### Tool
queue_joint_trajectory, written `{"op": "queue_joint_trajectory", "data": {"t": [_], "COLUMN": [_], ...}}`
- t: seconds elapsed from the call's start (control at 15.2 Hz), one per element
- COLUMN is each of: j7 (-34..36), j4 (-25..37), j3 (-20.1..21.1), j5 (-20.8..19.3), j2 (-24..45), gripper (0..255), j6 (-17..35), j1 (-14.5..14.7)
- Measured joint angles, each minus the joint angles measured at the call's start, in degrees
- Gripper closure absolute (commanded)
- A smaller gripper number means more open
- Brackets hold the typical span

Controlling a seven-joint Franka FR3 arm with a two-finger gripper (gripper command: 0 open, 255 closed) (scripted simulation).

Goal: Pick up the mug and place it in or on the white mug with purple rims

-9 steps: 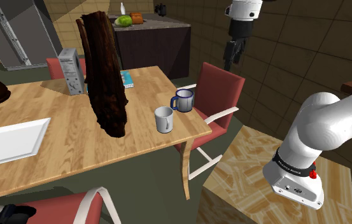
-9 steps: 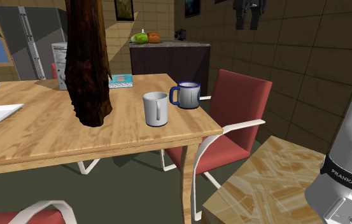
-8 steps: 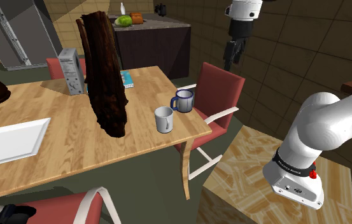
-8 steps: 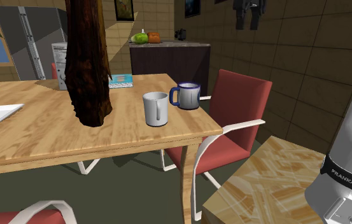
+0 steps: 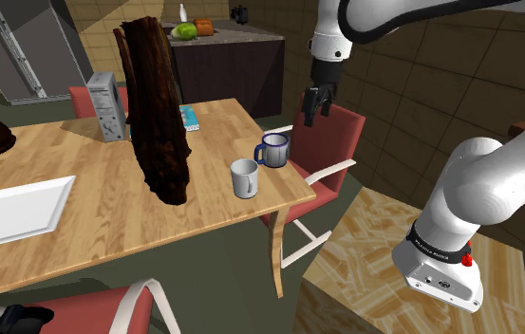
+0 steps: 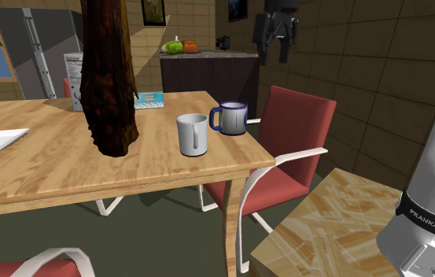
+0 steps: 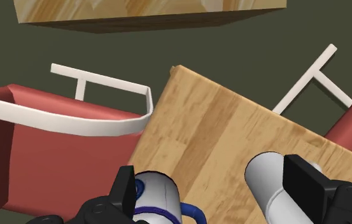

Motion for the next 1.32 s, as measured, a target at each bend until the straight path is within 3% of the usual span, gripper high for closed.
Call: {"op": "queue_joint_trajectory", "data": {"t": [0.53, 0.86, 1.06, 1.32], "j7": [5.57, 9.59, 12.42, 13.32], "j4": [0.90, 4.72, 8.22, 8.26], "j3": [3.84, 6.17, 7.44, 7.74], "j5": [2.15, 2.16, 1.51, 0.94], "j2": [13.86, 24.39, 30.29, 34.15], "gripper": [0, 0, 0, 0], "j6": [14.47, 22.26, 25.31, 29.31], "j1": [1.11, 1.69, 2.19, 2.32]}}
